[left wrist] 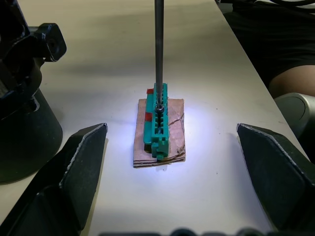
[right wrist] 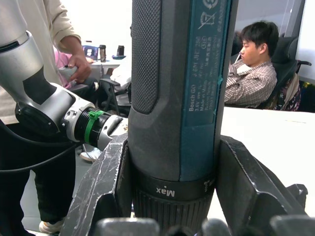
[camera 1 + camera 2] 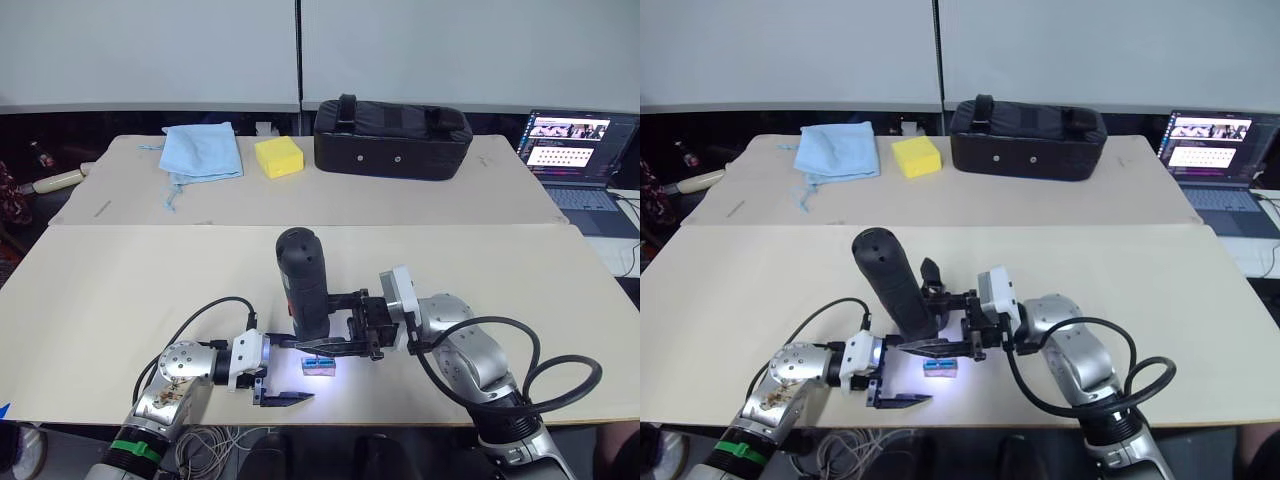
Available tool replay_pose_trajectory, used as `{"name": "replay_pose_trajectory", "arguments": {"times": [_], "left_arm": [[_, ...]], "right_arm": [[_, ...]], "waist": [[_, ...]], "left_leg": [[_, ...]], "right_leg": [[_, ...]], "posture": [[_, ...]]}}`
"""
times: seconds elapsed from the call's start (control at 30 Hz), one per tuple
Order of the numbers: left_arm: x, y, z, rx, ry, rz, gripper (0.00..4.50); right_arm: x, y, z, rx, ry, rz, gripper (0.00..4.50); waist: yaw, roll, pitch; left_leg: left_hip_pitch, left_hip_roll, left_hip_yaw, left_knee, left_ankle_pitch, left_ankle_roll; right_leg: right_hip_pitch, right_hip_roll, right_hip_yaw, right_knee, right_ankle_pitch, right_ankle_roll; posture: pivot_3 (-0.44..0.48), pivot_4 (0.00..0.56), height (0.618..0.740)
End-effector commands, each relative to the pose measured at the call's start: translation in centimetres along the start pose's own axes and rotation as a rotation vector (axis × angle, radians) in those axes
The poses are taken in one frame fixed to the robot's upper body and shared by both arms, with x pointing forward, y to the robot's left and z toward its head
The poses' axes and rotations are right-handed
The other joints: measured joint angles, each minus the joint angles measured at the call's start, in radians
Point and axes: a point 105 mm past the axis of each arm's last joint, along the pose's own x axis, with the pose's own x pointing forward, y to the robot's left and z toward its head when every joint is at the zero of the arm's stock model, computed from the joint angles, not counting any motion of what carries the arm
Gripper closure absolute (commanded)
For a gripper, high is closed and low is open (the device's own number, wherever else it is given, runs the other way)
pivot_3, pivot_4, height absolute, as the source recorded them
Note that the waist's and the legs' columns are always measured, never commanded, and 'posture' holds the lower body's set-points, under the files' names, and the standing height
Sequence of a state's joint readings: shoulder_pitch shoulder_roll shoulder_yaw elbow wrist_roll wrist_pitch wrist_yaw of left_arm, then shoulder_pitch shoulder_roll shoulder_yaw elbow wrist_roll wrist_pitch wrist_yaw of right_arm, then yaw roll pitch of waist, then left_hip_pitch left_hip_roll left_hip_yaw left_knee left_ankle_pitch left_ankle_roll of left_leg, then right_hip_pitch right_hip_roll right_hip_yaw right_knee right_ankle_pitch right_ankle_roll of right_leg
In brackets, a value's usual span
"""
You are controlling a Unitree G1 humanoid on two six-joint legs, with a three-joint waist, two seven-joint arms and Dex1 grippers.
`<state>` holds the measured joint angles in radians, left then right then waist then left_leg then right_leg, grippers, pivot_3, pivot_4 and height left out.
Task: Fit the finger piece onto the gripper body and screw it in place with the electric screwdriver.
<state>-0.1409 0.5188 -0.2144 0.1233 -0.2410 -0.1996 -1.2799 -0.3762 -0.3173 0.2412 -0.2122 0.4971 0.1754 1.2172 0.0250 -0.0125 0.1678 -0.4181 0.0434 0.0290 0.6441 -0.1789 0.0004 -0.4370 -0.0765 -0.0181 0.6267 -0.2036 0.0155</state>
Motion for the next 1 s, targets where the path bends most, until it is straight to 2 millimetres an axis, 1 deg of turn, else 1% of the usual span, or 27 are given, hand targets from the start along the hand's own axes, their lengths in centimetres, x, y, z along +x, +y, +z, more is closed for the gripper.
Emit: {"name": "replay_pose_trajectory", "arguments": {"times": [0.03, 1.0], "left_arm": [[0.87, -1.73, -2.09, -0.084, 0.045, -0.048, 0.05], [0.93, -1.73, -2.26, -0.083, 0.051, -0.043, 0.05]], "right_arm": [[0.27, 0.08, 1.30, -0.033, -0.055, 0.014, 2.57], [0.25, -0.22, 0.55, -0.017, -0.033, 0.008, 2.57]], "waist": [[0.000, 0.000, 0.000], [0.000, 0.000, -0.001]], "left_leg": [[0.000, 0.000, 0.000, 0.000, 0.000, 0.000], [0.001, 0.000, 0.001, 0.000, 0.000, 0.000]], "right_leg": [[0.000, 0.000, 0.000, 0.000, 0.000, 0.000], [0.000, 0.000, 0.002, 0.000, 0.000, 0.000]], "posture": [[0.000, 0.150, 0.740], [0.000, 0.150, 0.740]]}}
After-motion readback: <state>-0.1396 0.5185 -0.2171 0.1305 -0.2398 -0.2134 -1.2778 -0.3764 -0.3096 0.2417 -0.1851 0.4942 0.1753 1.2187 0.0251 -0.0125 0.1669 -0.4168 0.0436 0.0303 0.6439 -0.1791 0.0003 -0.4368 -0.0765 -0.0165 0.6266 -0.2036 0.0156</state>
